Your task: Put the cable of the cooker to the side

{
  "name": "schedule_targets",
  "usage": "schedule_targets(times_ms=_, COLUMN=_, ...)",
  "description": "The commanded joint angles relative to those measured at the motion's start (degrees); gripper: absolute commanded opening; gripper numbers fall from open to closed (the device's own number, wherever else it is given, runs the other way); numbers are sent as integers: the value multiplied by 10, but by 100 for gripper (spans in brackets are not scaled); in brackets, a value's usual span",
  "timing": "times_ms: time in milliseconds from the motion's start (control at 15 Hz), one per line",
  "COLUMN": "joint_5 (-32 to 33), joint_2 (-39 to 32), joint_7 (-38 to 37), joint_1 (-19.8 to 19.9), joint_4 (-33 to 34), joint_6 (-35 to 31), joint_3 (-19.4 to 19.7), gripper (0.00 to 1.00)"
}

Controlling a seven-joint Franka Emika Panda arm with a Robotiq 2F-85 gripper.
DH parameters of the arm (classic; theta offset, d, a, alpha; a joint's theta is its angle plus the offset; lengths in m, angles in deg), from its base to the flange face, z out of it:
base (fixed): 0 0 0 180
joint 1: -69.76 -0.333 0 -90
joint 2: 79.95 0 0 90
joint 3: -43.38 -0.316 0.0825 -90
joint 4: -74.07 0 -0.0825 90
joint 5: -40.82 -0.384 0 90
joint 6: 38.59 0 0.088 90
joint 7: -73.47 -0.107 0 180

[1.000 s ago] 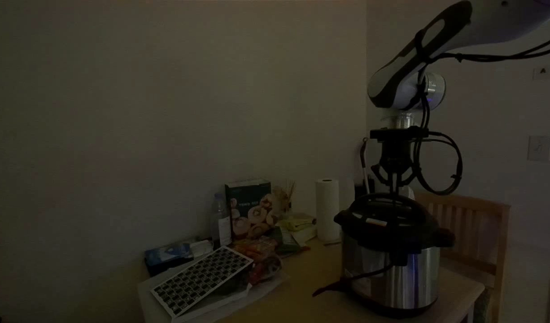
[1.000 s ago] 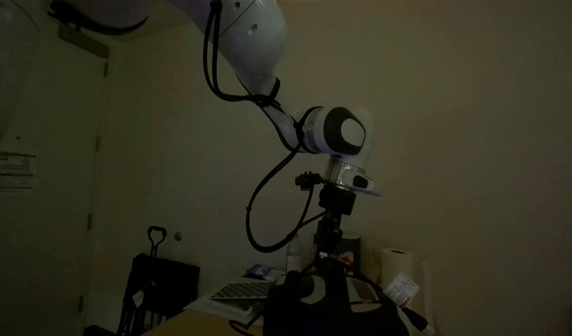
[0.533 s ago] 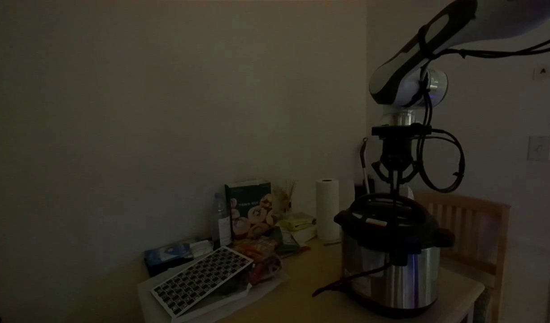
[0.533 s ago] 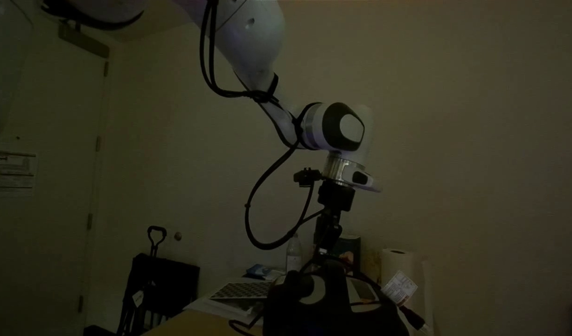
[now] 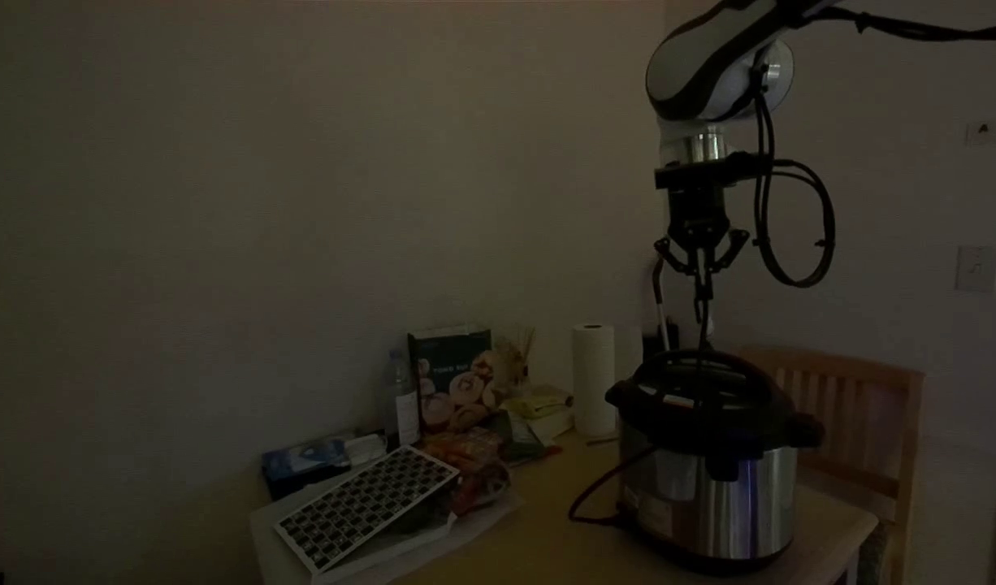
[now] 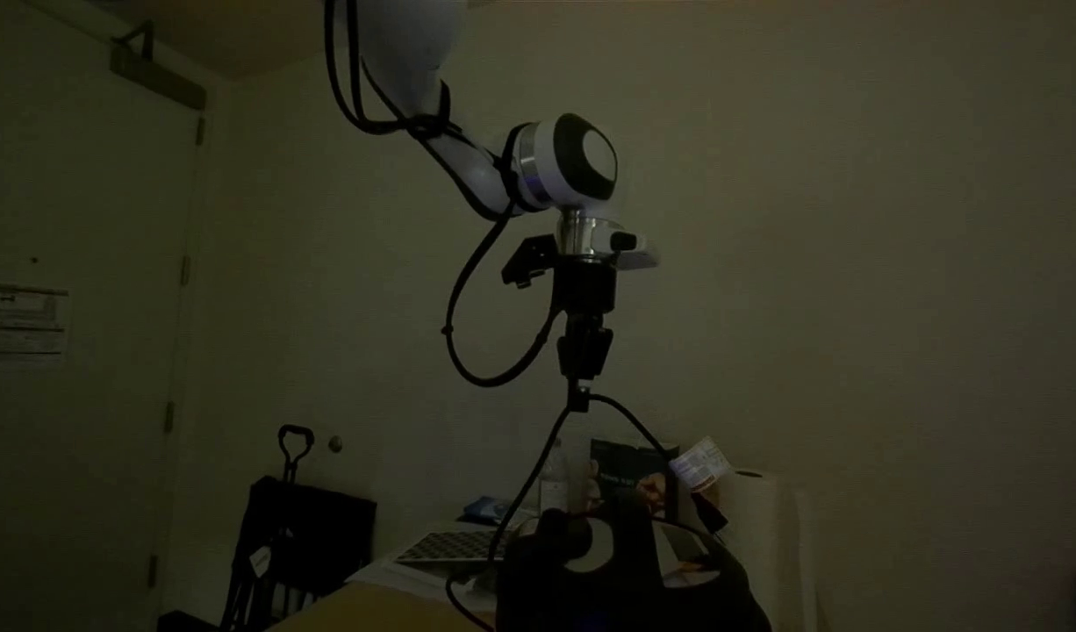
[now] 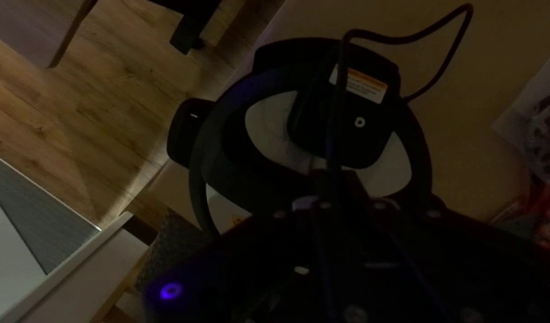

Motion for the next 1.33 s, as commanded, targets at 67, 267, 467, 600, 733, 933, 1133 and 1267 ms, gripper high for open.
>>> schedule_targets(times_ms=67, joint_5=0, joint_2=-6, joint_7=1, joint_1=7, joint_4=0, joint_6=1, joint_3=-1, gripper=9)
schedule_targets(times_ms=267, joint_5=0, joint_2=-11, joint_7=1, joint_1=9, joint_4=0, joint_6=1, joint_3=1, gripper=7)
schedule_targets(times_ms=467, joint_5=69, joint_2=-42, joint_7=16, joint_1=-15, joint_4=66, joint_6=27, joint_3=-26, gripper=7)
schedule_targets(times_ms=600, joint_5=102, joint_2=-71, joint_7=13, joint_1=-38, joint_4=121, joint_6=57, joint_3=-48, gripper=7)
schedule_targets(times_ms=733, joint_5=131, joint_2=-108, joint_7=23, joint_1=-64, joint_4=178, joint_6=86, joint_3=-68, gripper=7)
schedule_targets(times_ms=933, joint_5=163, joint_2=-162, joint_7=66, joint_1=-95, joint_4=244, joint_6=108, joint_3=-83, gripper=7)
schedule_targets(times_ms=1133, joint_5=150, joint_2=-151, joint_7=36, joint_1=-107, joint_4=222, joint_6=89, joint_3=-78, gripper=9)
schedule_targets(times_ms=1267, joint_5=151, joint_2=-163, joint_7=43, joint_1=-106, joint_4=233, joint_6=91, joint_3=-76, gripper=9)
